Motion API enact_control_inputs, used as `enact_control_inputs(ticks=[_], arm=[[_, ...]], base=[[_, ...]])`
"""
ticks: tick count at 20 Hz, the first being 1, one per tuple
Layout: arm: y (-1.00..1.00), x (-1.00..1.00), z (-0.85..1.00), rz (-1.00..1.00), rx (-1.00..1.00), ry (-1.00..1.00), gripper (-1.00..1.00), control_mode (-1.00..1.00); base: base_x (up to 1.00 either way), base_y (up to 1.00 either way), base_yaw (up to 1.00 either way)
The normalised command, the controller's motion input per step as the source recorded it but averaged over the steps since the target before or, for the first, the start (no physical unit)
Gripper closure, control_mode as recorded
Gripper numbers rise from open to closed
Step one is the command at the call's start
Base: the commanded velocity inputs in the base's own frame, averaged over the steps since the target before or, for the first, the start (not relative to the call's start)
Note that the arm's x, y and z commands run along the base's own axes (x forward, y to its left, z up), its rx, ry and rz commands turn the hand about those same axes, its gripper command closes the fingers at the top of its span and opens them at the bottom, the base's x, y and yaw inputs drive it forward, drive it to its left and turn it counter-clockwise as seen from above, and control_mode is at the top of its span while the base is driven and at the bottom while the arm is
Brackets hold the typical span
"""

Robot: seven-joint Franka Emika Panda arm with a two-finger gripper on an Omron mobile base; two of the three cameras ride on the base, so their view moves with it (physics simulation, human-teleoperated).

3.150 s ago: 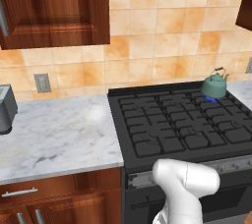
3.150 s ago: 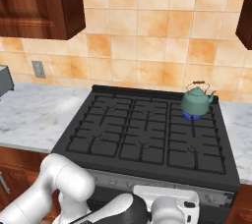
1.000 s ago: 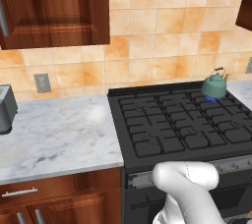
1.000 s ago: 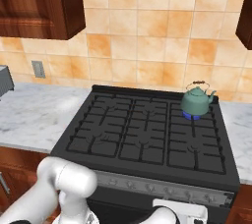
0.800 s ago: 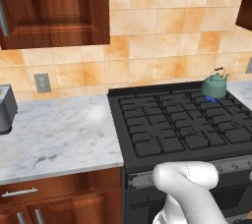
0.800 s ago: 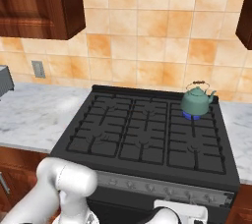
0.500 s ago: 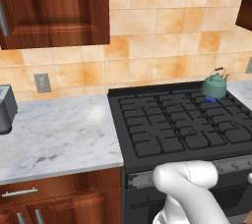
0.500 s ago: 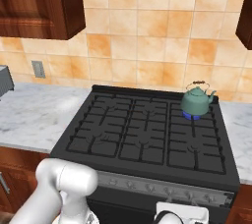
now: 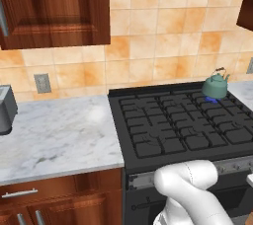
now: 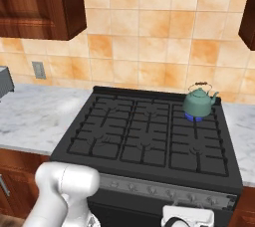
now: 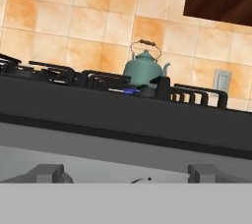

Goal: The kettle is done boiling. Turn off the stove, then wait for 300 timesteps before moving the kettle to the dining table.

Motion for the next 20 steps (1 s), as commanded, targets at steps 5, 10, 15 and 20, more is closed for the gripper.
enact_control_inputs(ticks=[5, 10, 15, 20], arm=[[-0.04, 0.32, -0.21, -0.01, -0.02, 0.00, -1.00, -1.00], [-0.11, 0.14, -0.20, 0.00, 0.00, 0.00, -1.00, -1.00], [-0.22, 0.08, -0.12, -0.01, 0.00, -0.01, -1.00, -1.00], [-0.17, 0.12, -0.13, 0.00, 0.00, 0.00, -1.00, -1.00]], base=[[0.00, 0.00, 0.00], [0.00, 0.00, 0.00], [0.00, 0.00, 0.00], [0.00, 0.00, 0.00]])
